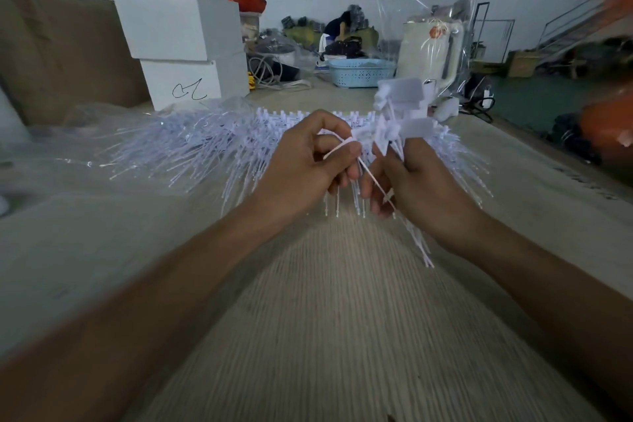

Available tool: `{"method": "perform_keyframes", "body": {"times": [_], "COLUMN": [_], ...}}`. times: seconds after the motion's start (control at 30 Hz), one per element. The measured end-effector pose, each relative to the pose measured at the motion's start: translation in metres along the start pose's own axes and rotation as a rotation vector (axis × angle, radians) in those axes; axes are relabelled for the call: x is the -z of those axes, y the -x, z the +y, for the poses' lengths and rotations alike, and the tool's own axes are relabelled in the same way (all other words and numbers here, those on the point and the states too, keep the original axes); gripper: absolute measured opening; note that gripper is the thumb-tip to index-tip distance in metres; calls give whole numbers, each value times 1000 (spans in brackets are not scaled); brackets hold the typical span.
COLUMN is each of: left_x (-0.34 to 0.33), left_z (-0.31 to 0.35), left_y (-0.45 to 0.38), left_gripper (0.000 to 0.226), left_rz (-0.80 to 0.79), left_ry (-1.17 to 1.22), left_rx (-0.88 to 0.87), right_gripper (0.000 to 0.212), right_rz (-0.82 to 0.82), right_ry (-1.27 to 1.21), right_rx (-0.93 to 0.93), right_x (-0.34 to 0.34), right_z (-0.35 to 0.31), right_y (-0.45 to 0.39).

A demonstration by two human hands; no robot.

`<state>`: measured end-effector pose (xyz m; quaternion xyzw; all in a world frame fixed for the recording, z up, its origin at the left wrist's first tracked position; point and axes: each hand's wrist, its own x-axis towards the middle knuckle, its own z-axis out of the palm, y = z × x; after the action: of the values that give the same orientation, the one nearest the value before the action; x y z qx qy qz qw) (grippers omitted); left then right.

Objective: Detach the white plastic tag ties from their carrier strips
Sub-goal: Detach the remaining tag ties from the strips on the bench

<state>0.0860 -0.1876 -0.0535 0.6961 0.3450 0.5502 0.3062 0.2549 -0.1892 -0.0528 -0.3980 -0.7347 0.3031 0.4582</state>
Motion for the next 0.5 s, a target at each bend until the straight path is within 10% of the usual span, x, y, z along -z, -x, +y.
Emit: {"method": "perform_keyframes", "body": {"times": [0.5], "left_x": [-5], "left_z": [16], "left_y": [2], "left_gripper": [20], "left_rz": [156], "left_ry": [206], "left_rx": [-49], "right_gripper": [16], "right_rz": [87], "right_ry": [-347], "right_rx": [-63], "right_x": [-4], "right_z": [-6], "right_y": [1]}}
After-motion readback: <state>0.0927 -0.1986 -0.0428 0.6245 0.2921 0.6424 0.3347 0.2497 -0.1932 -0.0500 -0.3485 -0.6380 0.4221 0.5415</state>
